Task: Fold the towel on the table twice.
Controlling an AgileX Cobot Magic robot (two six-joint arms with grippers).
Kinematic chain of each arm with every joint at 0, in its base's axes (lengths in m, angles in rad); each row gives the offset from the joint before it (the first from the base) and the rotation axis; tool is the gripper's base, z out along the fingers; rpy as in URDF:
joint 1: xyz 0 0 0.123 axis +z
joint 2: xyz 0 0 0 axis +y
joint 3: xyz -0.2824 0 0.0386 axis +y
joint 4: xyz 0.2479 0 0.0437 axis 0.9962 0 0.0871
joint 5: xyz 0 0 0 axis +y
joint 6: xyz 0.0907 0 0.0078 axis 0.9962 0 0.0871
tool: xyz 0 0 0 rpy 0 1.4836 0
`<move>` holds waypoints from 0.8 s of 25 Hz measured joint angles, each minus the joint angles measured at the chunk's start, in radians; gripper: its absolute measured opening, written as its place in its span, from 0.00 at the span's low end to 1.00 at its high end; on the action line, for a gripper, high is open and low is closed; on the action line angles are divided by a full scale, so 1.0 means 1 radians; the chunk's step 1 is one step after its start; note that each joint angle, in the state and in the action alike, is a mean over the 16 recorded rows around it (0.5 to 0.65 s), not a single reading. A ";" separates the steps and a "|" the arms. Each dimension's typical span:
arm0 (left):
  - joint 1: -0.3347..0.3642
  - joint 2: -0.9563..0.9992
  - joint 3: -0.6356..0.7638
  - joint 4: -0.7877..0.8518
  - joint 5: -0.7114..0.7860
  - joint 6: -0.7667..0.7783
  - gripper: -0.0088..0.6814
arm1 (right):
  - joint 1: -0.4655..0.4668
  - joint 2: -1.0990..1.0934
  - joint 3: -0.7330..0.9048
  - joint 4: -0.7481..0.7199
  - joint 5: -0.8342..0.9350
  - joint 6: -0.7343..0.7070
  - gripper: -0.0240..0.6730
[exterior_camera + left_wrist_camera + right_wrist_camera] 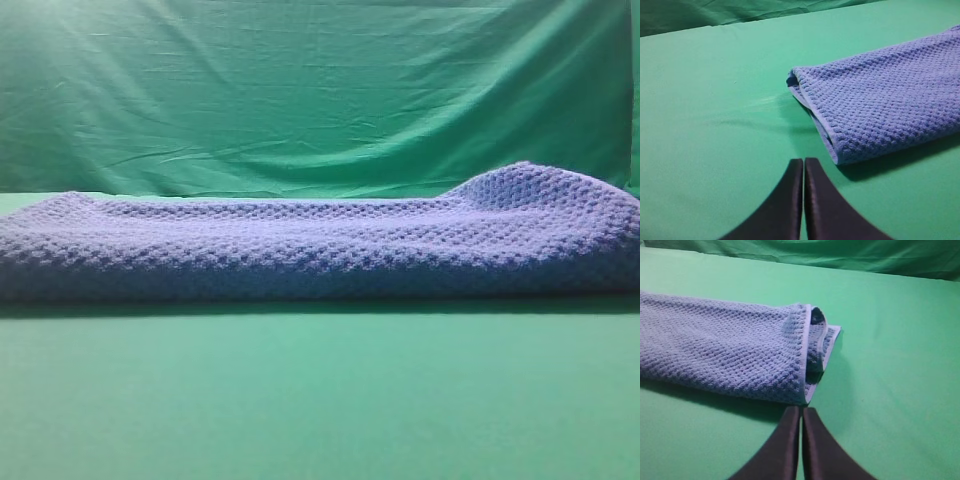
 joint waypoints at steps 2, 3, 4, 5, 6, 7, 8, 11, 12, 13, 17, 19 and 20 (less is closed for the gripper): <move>0.003 0.000 0.000 0.000 0.000 0.000 0.01 | -0.009 0.000 0.000 0.000 0.001 0.000 0.03; 0.006 0.000 0.000 -0.001 0.000 0.000 0.01 | -0.016 0.000 0.000 0.000 0.001 0.000 0.03; 0.010 0.000 0.000 -0.001 0.000 0.001 0.01 | -0.025 0.000 0.000 0.000 0.001 0.000 0.03; 0.015 0.000 0.000 -0.001 0.000 0.001 0.01 | -0.037 0.000 0.000 0.000 0.001 0.000 0.03; 0.020 0.000 0.000 -0.001 0.000 0.001 0.01 | -0.051 0.000 0.000 0.000 0.002 0.000 0.03; 0.026 0.000 0.000 -0.002 0.000 0.001 0.01 | -0.066 0.000 0.000 0.001 0.002 0.000 0.03; 0.032 0.000 0.000 -0.002 0.000 0.001 0.01 | -0.083 0.000 0.000 0.001 0.002 0.000 0.03; 0.050 0.000 0.000 -0.003 0.000 0.002 0.01 | -0.137 0.000 0.000 0.001 0.003 0.000 0.03; 0.056 0.000 0.000 -0.003 0.000 0.002 0.01 | -0.156 0.000 0.000 0.001 0.003 0.000 0.03; 0.062 0.000 0.000 -0.003 0.000 0.002 0.01 | -0.174 0.000 0.000 0.001 0.004 0.000 0.03; 0.085 0.000 0.000 -0.004 0.000 0.002 0.01 | -0.243 0.000 0.000 0.002 0.004 0.000 0.03; 0.092 0.000 0.000 -0.004 0.000 0.003 0.01 | -0.268 0.000 0.000 0.002 0.004 0.000 0.03; 0.094 0.000 0.000 -0.004 0.000 0.003 0.01 | -0.277 0.000 0.000 0.002 0.004 0.000 0.03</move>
